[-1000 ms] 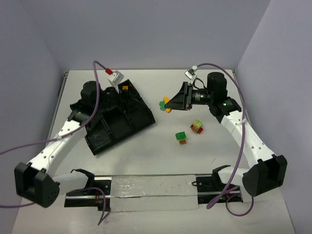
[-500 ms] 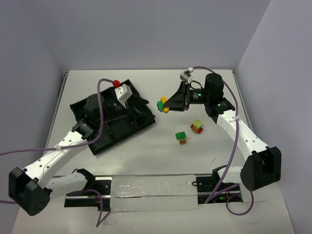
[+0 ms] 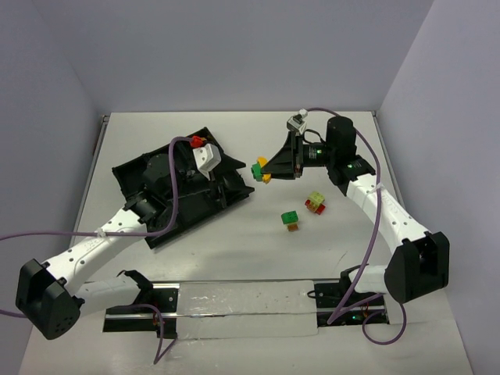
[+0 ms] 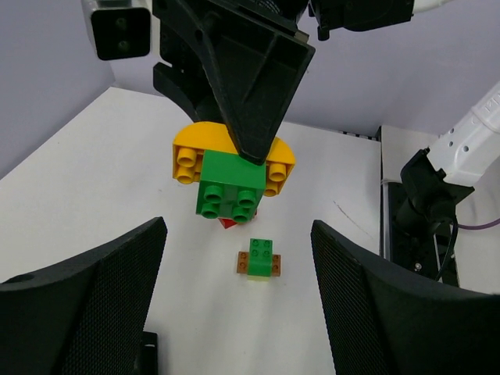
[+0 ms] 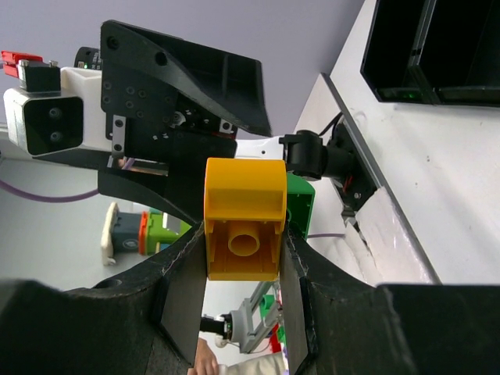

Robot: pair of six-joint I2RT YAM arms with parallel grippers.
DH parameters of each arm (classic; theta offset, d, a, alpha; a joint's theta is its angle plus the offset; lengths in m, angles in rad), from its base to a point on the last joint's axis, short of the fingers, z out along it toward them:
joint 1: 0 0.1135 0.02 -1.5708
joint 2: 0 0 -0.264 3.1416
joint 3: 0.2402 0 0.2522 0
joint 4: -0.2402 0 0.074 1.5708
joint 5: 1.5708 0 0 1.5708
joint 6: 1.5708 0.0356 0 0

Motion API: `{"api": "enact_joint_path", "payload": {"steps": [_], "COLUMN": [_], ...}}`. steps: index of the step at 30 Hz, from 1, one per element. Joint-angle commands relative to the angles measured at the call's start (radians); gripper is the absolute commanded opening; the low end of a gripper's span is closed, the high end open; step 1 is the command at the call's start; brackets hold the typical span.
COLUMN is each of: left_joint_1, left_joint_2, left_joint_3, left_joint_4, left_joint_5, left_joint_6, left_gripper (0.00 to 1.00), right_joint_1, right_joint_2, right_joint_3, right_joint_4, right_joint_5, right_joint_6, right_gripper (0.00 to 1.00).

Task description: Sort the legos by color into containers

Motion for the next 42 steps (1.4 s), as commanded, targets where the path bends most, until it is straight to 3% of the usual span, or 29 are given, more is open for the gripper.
{"api": "enact_joint_path", "payload": {"steps": [1, 24, 29, 30, 32, 35, 37, 42], "left_joint_1": [-0.015, -0.023, -0.025, -0.025, -0.024, -0.025, -0.023, -0.023], "left_joint_2": [0.029, 0.043, 0.045, 0.045, 0.044, 0.038, 0.03, -0.018], "left_joint_3": [0.027, 0.028, 0.033, 0.031, 0.029, 0.027, 0.028, 0.005], "left_joint_4": [0.088, 0.154, 0.154, 0.154, 0.153, 0.145, 0.123, 0.084], "left_joint_5": [0.034, 0.007, 0.012, 0.013, 0.013, -0.001, -0.014, -0.031], "left_joint_6": [0.021, -0.014, -0.025, -0.028, -0.032, -0.036, -0.029, -0.002], "left_gripper": [0.82, 0.74, 0.66, 0.59, 0.32, 0.08, 0.0, 0.0], "right_joint_1": [0.01, 0.061, 0.073, 0.075, 0.077, 0.076, 0.074, 0.052], "right_joint_2": [-0.003, 0.004, 0.002, 0.002, 0.0, -0.001, -0.002, -0.01], "right_joint_3": [0.054, 0.076, 0.063, 0.064, 0.059, 0.053, 0.047, 0.017], "right_joint_4": [-0.001, -0.038, -0.014, -0.014, -0.014, -0.014, 0.01, 0.128], "right_joint_5": [-0.028, -0.018, -0.015, -0.015, -0.015, -0.019, -0.024, -0.048], "right_joint_6": [-0.022, -0.041, -0.016, -0.02, -0.017, -0.012, 0.001, 0.071], "right_gripper": [0.0, 0.0, 0.0, 0.0, 0.0, 0.0, 0.0, 0.0]}}
